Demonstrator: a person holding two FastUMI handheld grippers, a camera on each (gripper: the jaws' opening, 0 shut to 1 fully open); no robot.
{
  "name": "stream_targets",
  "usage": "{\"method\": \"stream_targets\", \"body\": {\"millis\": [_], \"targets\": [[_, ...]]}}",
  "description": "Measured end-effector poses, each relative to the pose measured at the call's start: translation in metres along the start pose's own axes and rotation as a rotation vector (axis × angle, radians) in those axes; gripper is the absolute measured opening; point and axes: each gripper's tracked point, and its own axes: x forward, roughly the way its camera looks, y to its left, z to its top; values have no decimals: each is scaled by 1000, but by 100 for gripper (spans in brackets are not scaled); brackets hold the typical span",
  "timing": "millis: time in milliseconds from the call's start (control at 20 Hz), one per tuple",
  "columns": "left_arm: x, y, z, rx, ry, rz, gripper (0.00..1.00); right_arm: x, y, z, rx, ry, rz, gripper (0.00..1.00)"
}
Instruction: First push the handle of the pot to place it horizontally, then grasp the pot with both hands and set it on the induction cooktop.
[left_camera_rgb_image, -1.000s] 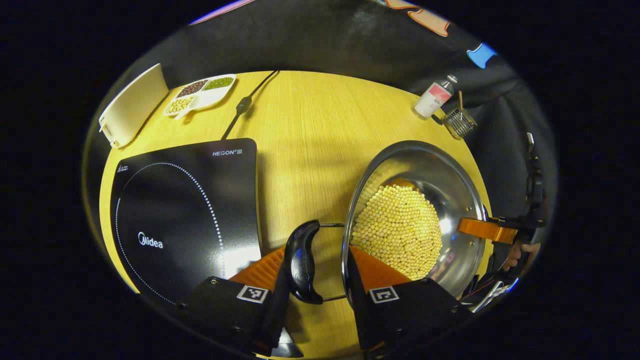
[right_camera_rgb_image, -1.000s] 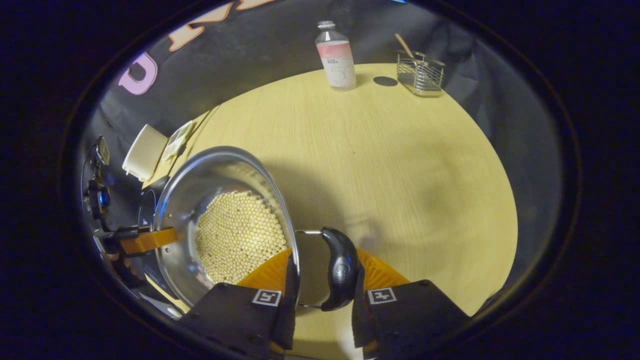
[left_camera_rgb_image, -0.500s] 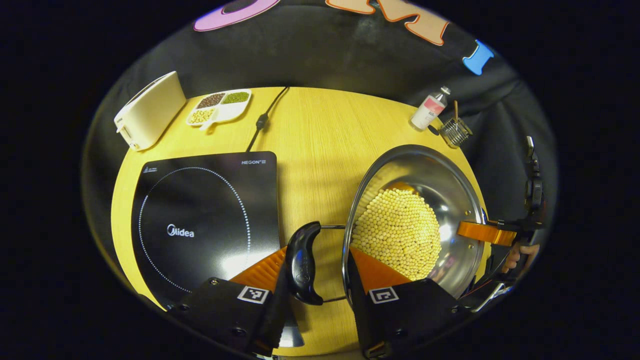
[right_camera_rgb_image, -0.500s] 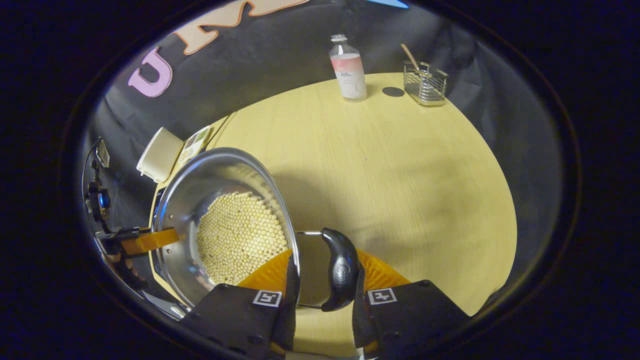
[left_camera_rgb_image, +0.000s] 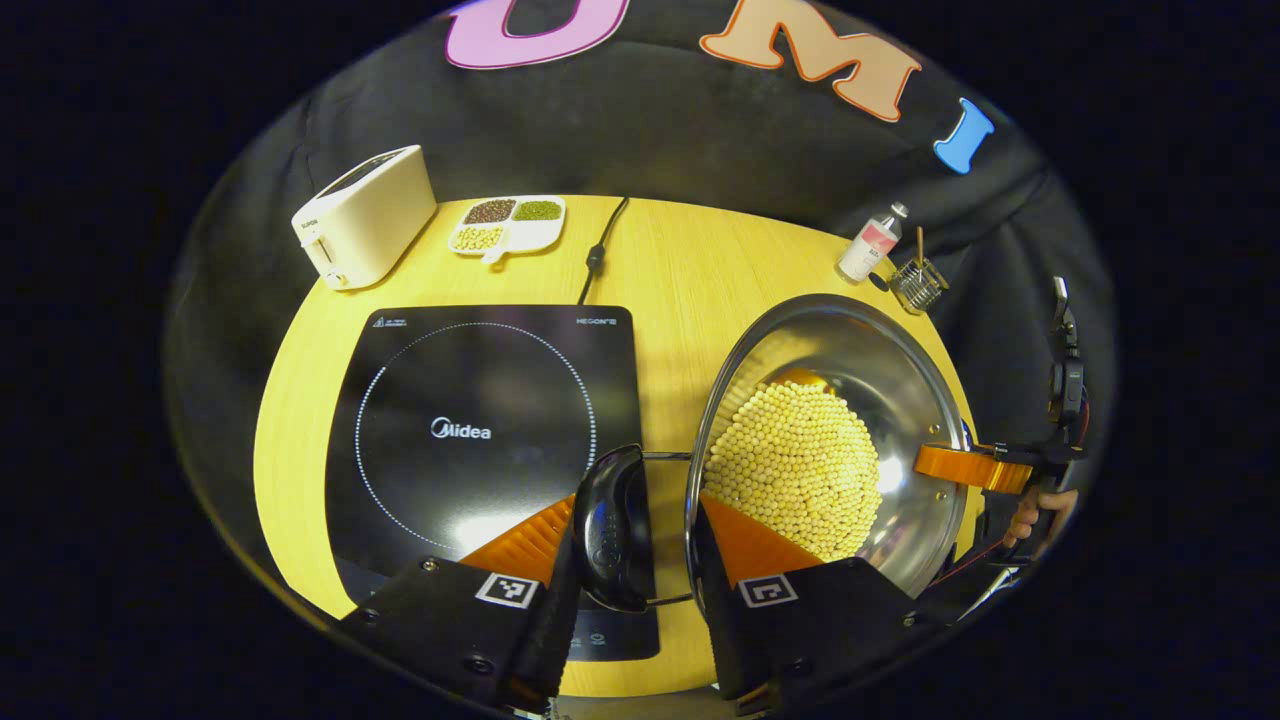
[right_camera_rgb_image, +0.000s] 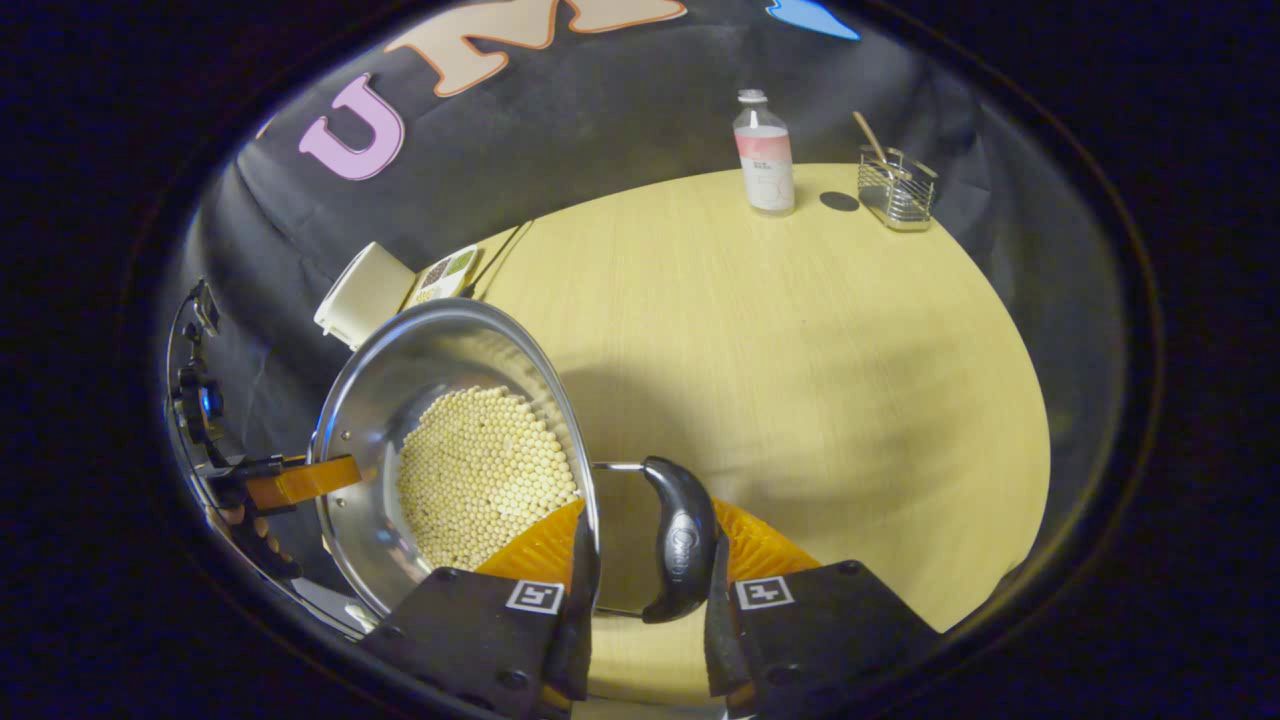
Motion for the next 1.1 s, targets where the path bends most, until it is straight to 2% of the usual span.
{"method": "stream_targets", "body": {"millis": [250, 300, 350, 500, 550, 600, 650, 900, 950, 1000, 1100], "targets": [[-3, 57, -2, -19, 10, -56, 58, -9, 0, 0, 10, 10, -58, 47], [-2, 71, 1, -14, 1, -67, 58, -8, 0, -1, 7, 12, -67, 40], [-2, 85, 2, -13, 6, -76, 58, -8, -1, 0, 13, 15, -77, 47], [1, 130, 6, 1, 6, -88, 58, -13, -2, 3, 24, 26, -97, 47], [2, 143, 6, 3, 12, -90, 60, -16, -2, 2, 30, 30, -104, 41], [3, 155, 7, 1, 13, -92, 59, -18, -2, 2, 29, 33, -110, 47], [1, 166, 12, 7, 1, -95, 58, -18, -3, 5, 26, 35, -112, 47], [5, 204, 29, 56, -34, -92, 58, -20, -5, -2, 43, 45, -124, 47], [6, 209, 31, 56, -38, -92, 58, -18, -5, -2, 40, 45, -125, 41], [6, 213, 33, 55, -42, -89, 58, -15, -3, -4, 37, 45, -125, 47], [7, 221, 37, 58, -56, -81, 57, -14, -3, -3, 40, 49, -122, 47]]}}
